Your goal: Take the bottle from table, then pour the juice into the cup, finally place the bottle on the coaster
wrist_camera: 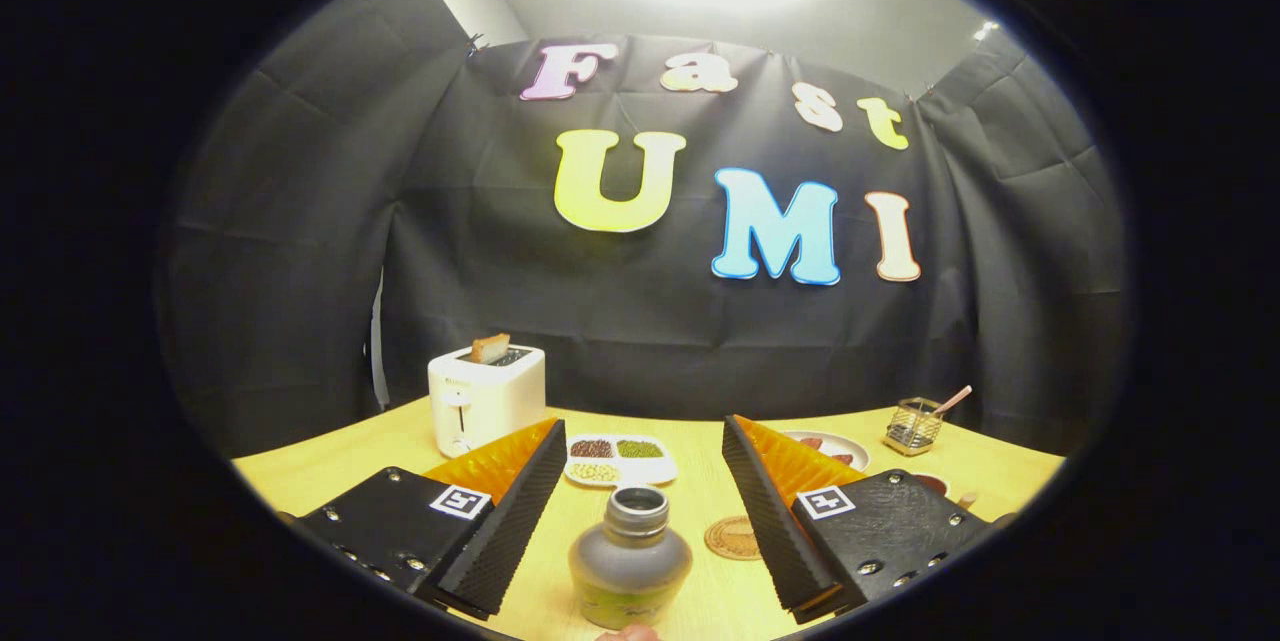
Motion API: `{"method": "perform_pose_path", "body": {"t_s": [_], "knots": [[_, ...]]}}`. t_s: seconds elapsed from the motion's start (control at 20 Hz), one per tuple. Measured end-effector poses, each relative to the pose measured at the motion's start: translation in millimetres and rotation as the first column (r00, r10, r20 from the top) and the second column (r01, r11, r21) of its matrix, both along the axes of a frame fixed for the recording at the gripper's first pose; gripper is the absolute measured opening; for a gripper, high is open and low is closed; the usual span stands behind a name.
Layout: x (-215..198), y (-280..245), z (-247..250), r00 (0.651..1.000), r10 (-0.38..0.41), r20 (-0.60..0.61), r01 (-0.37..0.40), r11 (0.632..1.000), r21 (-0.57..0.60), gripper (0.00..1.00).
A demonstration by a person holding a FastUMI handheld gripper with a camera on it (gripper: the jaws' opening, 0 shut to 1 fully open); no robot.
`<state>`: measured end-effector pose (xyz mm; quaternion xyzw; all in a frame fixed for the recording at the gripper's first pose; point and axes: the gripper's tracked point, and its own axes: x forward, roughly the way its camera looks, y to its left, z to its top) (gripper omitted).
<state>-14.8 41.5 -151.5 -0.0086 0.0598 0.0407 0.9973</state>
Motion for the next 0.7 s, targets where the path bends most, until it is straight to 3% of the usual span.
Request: {"method": "perform_pose_path", "body": {"t_s": [0.45, 0.7], "knots": [[-4, -5, -54, 0.999, -0.003, -0.035, 0.005, 0.998, 0.063, 0.96], [-3, 0, -71, 0.999, 0.014, -0.045, -0.013, 1.000, 0.028, 0.96]]}}
